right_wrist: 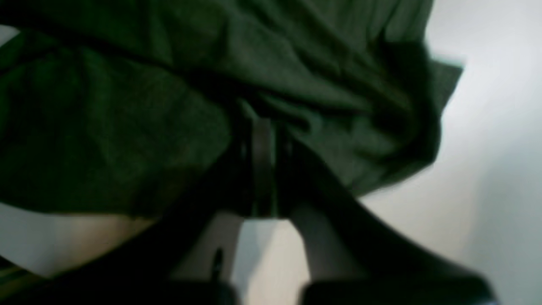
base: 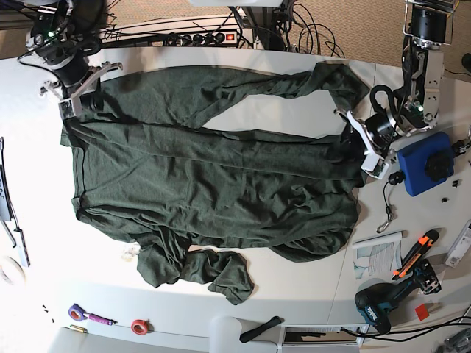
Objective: Layout the t-shirt on the table in an organized manner, then fold the t-shirt properly
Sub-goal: 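Grasp the shirt's shoulder edges with both grippers and pull them apart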
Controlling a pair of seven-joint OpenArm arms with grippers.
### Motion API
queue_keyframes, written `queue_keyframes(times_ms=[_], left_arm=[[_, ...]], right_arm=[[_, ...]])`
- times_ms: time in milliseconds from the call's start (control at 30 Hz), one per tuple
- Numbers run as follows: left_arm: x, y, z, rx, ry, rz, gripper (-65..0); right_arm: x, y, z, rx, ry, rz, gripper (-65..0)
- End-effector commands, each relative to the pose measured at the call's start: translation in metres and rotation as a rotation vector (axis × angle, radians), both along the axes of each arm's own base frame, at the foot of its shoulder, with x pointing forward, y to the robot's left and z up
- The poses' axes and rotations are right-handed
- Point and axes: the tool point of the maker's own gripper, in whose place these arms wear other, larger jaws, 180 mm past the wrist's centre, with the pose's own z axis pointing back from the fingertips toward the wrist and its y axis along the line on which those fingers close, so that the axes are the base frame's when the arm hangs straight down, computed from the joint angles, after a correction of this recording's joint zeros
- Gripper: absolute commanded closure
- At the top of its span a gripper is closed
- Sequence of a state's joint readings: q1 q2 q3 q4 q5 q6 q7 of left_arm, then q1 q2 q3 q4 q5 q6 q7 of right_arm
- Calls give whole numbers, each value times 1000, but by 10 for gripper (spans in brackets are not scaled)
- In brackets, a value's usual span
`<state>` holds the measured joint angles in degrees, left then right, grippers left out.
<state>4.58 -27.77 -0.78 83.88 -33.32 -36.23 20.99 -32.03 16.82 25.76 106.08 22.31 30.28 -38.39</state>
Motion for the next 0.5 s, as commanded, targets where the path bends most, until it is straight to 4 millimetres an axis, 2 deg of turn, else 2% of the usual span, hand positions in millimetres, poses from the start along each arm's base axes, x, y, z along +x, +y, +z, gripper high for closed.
queue_keyframes(times_ms=[0, 100, 200, 367, 467], left_arm=[[12, 3, 17, -25, -53, 20, -64], [15, 6, 16, -20, -50, 49, -64], [19, 13, 17, -13, -53, 79, -64], [31, 47, 29, 5, -87, 168, -64], [29, 65, 29, 34, -53, 190, -64]], right_arm=[[-1, -8, -1, -6, 0, -11, 0], [-21, -21, -34, 25, 97, -70, 0], [-38, -28, -54, 39, 175, -104, 0], [-49, -31, -60, 22, 254, -101, 0], [-55, -36, -61, 4, 304, -83, 0]])
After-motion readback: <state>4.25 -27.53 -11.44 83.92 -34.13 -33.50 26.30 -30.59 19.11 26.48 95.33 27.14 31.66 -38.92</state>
